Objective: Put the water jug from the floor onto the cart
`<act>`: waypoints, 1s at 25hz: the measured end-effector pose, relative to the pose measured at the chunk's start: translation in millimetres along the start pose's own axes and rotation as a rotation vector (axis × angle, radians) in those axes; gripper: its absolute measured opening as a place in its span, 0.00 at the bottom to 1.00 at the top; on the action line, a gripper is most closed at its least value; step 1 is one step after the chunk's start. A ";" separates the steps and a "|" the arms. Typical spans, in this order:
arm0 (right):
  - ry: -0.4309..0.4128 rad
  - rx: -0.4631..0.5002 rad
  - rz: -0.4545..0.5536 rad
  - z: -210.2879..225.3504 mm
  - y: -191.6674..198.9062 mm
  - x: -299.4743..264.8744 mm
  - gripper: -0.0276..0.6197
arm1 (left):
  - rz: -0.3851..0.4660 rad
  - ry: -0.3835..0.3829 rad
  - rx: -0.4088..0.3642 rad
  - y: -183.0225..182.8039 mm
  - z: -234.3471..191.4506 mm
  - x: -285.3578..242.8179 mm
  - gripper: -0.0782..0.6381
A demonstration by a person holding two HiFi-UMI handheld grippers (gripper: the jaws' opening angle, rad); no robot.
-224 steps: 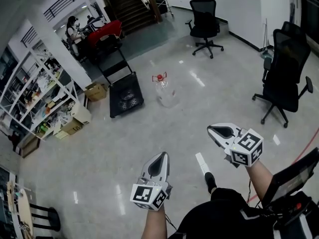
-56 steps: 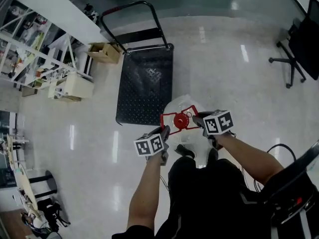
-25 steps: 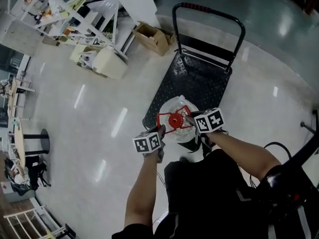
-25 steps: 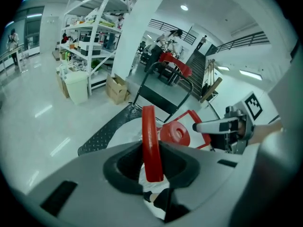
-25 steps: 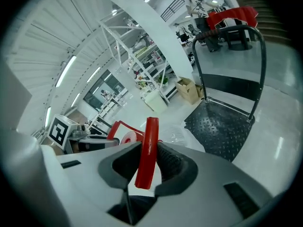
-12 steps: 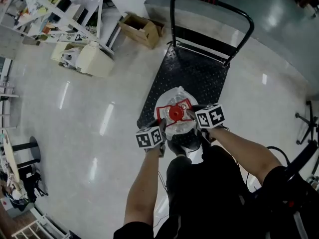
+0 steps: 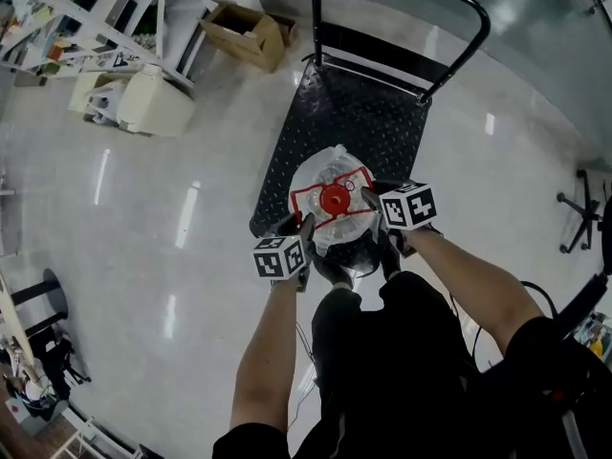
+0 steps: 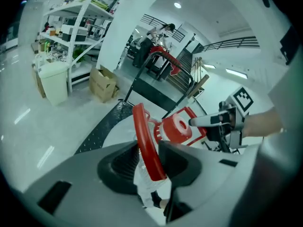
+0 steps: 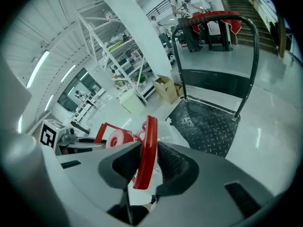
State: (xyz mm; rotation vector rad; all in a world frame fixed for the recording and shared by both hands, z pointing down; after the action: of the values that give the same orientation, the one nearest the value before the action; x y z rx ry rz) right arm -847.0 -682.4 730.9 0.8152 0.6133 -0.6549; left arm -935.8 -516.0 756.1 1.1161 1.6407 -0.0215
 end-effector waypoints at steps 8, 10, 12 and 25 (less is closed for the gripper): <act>-0.003 0.050 0.039 -3.8 -12.6 25.9 0.31 | 0.040 -0.121 -0.061 -0.4 -12.2 31.9 0.37; -0.008 0.073 0.058 -4.7 -18.1 43.5 0.31 | 0.054 -0.149 -0.050 3.0 -9.6 47.5 0.37; -0.018 0.099 0.081 -6.2 -25.4 61.5 0.31 | 0.087 -0.184 -0.039 0.8 -5.7 67.0 0.37; -0.155 0.372 0.411 -35.1 -98.8 250.6 0.20 | 0.675 -0.108 -0.143 -135.5 177.6 207.2 0.32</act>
State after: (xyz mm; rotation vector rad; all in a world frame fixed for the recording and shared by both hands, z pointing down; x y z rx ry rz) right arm -765.6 -776.6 489.4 1.1851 0.1701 -0.4516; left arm -884.0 -552.1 458.0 1.4748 1.0873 0.4566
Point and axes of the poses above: the fingertips, and each gripper's own axes: x backward along the fingers, z to its right, y out of its underside, the point moved 3 cm from there along x, backward along the fingers, and after that the axes turned 8 degrees about -y, right-handed, at the moved point
